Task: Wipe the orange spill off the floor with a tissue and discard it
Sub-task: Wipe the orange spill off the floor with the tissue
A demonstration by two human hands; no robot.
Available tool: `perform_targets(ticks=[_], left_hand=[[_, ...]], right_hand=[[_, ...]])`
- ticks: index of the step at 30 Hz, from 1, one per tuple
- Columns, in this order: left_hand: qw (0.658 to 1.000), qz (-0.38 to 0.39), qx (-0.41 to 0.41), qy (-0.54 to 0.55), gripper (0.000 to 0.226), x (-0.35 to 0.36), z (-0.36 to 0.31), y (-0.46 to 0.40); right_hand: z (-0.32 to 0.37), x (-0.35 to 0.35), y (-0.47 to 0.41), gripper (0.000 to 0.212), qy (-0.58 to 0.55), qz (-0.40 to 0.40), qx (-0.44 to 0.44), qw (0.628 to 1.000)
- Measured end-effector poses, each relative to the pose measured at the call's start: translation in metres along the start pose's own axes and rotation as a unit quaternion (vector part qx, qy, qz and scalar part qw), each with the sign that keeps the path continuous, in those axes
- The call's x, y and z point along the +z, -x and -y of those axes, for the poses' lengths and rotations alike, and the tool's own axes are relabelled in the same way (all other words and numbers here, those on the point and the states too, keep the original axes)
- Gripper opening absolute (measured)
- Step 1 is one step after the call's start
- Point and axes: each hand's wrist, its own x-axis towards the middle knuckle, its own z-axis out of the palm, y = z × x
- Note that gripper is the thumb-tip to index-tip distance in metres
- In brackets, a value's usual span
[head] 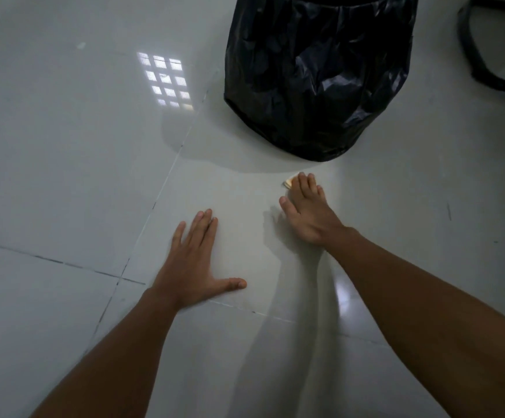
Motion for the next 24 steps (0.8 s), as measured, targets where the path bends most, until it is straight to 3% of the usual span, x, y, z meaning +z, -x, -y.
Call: perform_targets(ticks=[4,12,24], left_hand=[[0.997,-0.054,0.004,0.052,0.1,0.0,0.012,0.0],[0.996,-0.089,-0.028,-0.01,0.074,0.006,0.037,0.001],[0.994,-0.105,-0.039,-0.012,0.07,0.007,0.036,0.001]], right_hand=[[0.032,0.007,-0.021,0.069,-0.001,0.017,-0.035,0.999],[0.053,0.023,-0.02,0.065,0.037,0.044,-0.148,0.987],[0.058,0.066,0.092,0.066,0.051,0.008,-0.189,0.981]])
